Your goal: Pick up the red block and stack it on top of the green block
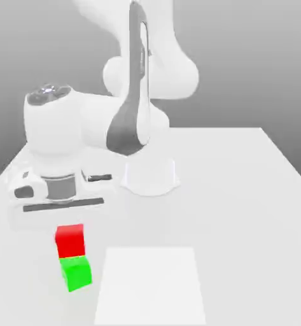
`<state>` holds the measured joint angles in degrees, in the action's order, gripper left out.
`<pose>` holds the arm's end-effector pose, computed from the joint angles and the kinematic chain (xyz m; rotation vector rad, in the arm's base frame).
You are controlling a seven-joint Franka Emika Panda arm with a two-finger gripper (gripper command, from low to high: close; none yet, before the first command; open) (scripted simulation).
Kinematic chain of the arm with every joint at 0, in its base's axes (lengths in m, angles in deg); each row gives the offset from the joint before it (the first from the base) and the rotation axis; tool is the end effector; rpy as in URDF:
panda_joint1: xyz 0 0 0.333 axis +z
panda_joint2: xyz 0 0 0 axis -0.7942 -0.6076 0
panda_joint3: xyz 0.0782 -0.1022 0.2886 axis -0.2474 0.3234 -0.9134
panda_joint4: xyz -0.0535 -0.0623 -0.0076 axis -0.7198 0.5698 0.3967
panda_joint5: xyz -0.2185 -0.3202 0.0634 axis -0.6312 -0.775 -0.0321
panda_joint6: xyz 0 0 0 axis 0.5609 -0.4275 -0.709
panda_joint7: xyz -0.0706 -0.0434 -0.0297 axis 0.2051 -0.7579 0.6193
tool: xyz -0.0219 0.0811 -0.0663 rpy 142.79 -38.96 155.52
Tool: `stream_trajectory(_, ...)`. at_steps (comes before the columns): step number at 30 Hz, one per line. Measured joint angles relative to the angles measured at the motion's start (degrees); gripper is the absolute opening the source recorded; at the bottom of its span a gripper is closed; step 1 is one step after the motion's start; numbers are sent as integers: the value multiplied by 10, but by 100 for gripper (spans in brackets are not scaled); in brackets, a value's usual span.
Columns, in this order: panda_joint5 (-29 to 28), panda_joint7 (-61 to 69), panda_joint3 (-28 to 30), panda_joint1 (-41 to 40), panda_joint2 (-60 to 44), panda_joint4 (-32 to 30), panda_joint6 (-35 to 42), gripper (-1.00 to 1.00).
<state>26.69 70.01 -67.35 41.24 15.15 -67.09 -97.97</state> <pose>0.3838 -0.1548 0.1856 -3.0024 0.9223 0.0013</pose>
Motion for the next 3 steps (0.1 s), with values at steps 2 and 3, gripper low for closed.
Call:
stream_trajectory(2,0,0,0,0,0,0,0,100)
stream_trajectory(3,0,0,0,0,0,0,0,100)
